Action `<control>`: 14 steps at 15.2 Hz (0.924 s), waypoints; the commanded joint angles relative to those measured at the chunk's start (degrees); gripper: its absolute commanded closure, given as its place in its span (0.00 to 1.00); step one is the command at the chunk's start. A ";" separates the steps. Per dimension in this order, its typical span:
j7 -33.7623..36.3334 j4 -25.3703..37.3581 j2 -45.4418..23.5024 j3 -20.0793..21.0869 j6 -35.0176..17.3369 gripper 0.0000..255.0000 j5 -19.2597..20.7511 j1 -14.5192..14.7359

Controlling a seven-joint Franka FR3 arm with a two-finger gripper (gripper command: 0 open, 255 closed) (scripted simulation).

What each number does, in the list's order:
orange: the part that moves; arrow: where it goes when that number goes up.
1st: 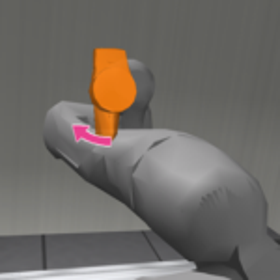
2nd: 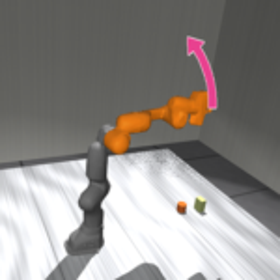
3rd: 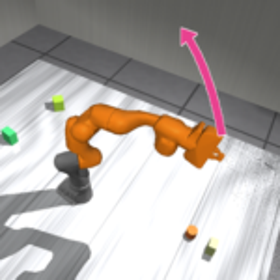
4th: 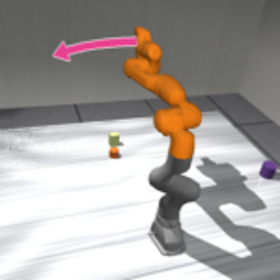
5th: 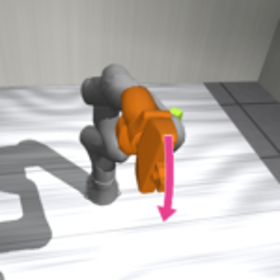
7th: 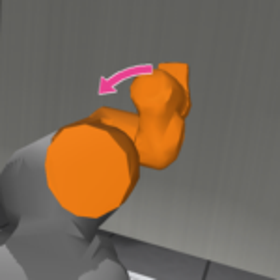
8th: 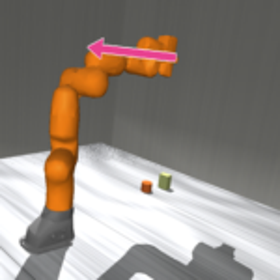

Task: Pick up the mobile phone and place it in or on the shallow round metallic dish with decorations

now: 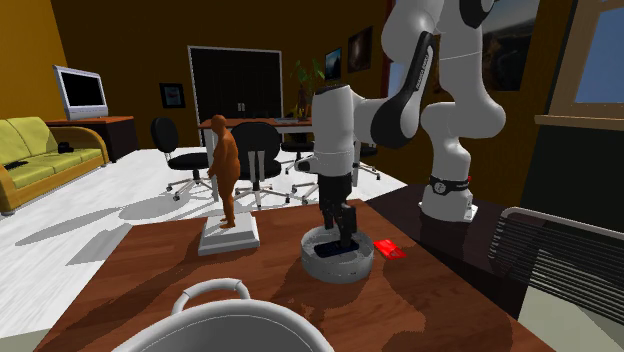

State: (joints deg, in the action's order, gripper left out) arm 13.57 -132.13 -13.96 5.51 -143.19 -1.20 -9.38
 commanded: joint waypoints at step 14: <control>-0.41 1.42 5.55 0.13 6.96 0.00 -0.56 -0.30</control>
